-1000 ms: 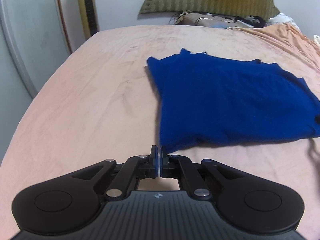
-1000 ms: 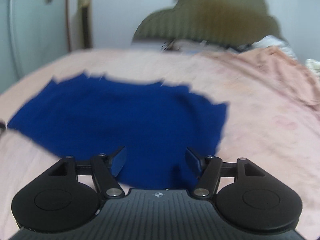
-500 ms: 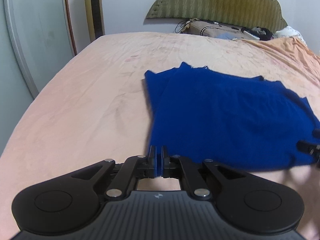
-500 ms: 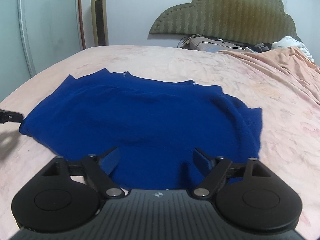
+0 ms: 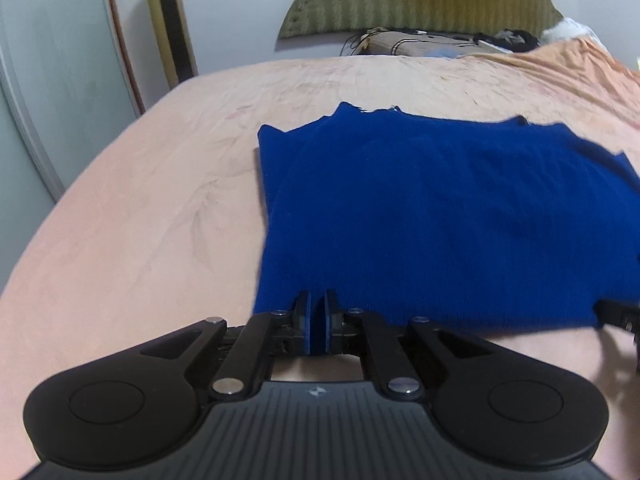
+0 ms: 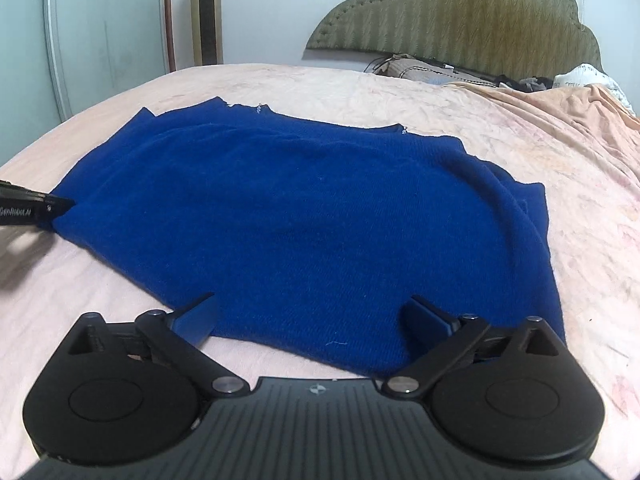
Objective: Fold small clothes
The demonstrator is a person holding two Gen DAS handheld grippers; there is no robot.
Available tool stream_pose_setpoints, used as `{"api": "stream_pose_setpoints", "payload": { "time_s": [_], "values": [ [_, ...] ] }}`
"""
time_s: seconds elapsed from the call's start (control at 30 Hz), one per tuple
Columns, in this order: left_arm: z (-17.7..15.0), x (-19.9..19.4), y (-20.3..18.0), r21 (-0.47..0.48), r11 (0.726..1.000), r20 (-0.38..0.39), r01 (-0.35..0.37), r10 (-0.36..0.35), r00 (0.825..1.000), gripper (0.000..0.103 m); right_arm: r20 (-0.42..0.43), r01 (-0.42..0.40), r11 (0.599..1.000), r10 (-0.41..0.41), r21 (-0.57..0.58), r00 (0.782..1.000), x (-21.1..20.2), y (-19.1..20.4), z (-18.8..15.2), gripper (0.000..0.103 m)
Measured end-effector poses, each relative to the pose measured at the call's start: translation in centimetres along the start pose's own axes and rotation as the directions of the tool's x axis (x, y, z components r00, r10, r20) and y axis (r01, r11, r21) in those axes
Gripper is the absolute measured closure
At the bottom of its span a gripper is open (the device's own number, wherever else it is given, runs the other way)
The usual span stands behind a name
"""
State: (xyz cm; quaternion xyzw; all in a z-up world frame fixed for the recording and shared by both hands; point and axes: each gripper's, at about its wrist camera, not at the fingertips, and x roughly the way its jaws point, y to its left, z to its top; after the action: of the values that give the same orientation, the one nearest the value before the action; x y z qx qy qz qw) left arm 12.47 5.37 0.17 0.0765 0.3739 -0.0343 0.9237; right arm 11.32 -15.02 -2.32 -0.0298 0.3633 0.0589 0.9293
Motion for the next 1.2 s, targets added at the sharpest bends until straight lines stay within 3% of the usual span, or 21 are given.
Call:
{"api": "stream_pose_setpoints", "payload": {
  "time_s": [0.13, 0.27, 0.33, 0.4, 0.43, 0.53, 0.7, 0.8, 0.9, 1.0, 1.07, 1.2],
  "values": [
    [-0.4, -1.0, -0.4, 0.054, 0.999, 0.008, -0.005, 0.005, 1.000, 0.097, -0.008, -0.009, 1.000, 0.009, 0.013, 1.000, -0.1, -0.2, 0.2, 0.000],
    [1.1, -2.0, 1.4, 0.012, 0.998, 0.036, 0.067, -0.067, 0.997, 0.094, 0.034, -0.037, 0.999, 0.036, 0.021, 0.999, -1.4, 0.1, 1.2, 0.004],
    [2.5, -1.7, 2.9, -0.038, 0.995, 0.040, 0.095, -0.094, 0.995, 0.071, 0.068, -0.032, 0.999, 0.035, -0.042, 0.997, -2.1, 1.5, 2.0, 0.004],
    [3.9, -1.2, 4.5, -0.099, 0.987, 0.060, 0.128, -0.123, 0.991, 0.014, 0.096, -0.027, 0.990, 0.041, -0.137, 0.995, -2.5, 3.5, 2.5, 0.003],
    [4.3, -0.9, 5.2, -0.125, 0.983, 0.088, 0.136, -0.126, 0.988, 0.009, 0.106, -0.027, 0.983, 0.046, -0.182, 0.993, -2.6, 4.6, 2.6, 0.003],
    [6.1, 0.3, 6.9, -0.161, 0.977, 0.107, 0.142, -0.126, 0.986, 0.009, 0.129, -0.022, 0.946, 0.067, -0.323, 0.989, -2.5, 8.1, 2.4, 0.003],
    [8.6, 4.2, 9.2, -0.233, 0.939, 0.052, 0.254, -0.248, 0.967, 0.009, 0.186, 0.054, 0.842, 0.055, -0.536, 0.981, -1.4, 13.5, 1.5, 0.003],
    [9.3, 6.7, 10.0, -0.282, 0.886, 0.027, 0.368, -0.376, 0.926, 0.009, 0.196, 0.104, 0.787, 0.023, -0.608, 0.980, -0.2, 15.9, 1.2, 0.004],
    [9.8, 9.4, 10.2, -0.338, 0.838, -0.028, 0.428, -0.464, 0.886, 0.009, 0.215, 0.147, 0.757, -0.009, -0.637, 0.977, 1.1, 17.6, 1.3, 0.004],
    [9.9, 11.8, 10.1, -0.390, 0.812, -0.056, 0.435, -0.493, 0.868, 0.009, 0.248, 0.182, 0.735, -0.020, -0.653, 0.968, 2.3, 19.1, 1.8, 0.004],
    [9.9, 12.6, 10.3, -0.410, 0.783, -0.026, 0.469, -0.523, 0.852, 0.009, 0.265, 0.196, 0.730, -0.021, -0.655, 0.964, 3.0, 19.9, 2.3, 0.004],
    [10.5, 14.1, 10.1, -0.453, 0.716, 0.008, 0.531, -0.592, 0.806, 0.009, 0.277, 0.196, 0.734, -0.011, -0.650, 0.961, 4.5, 21.3, 3.6, 0.010]
  ]
}}
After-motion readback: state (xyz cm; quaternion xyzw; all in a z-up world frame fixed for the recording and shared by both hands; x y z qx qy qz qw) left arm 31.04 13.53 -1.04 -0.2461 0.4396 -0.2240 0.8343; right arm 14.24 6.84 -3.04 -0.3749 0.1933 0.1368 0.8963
